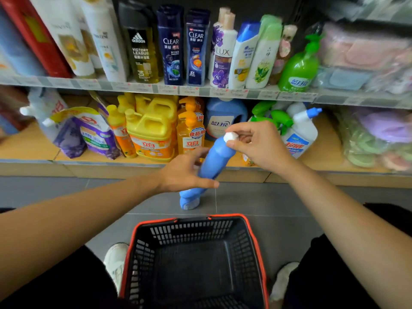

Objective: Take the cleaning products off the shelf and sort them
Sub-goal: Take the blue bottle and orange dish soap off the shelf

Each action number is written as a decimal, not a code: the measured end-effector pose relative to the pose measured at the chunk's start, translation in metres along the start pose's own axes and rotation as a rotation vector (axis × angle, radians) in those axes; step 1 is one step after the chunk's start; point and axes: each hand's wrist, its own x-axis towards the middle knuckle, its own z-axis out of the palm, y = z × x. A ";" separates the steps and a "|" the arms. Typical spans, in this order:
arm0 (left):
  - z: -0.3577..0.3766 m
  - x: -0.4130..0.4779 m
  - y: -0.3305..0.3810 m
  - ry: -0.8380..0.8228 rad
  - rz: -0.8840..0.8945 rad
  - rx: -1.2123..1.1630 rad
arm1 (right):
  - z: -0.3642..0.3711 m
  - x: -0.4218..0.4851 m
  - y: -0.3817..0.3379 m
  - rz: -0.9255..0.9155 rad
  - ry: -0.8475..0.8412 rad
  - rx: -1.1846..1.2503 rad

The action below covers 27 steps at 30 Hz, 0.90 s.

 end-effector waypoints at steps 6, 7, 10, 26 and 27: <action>0.023 -0.014 0.005 0.245 0.085 -0.103 | 0.001 -0.011 0.001 0.051 0.101 0.241; 0.023 -0.014 0.004 0.246 0.077 -0.135 | 0.000 -0.012 0.004 0.070 0.108 0.277; 0.021 -0.009 0.006 0.196 0.041 -0.264 | -0.007 -0.011 0.011 0.104 0.110 0.327; 0.026 -0.010 0.016 0.173 0.090 -0.100 | 0.007 -0.015 0.018 0.062 0.226 -0.064; 0.026 -0.010 0.015 0.204 0.097 -0.028 | 0.009 -0.015 0.018 0.075 0.234 -0.080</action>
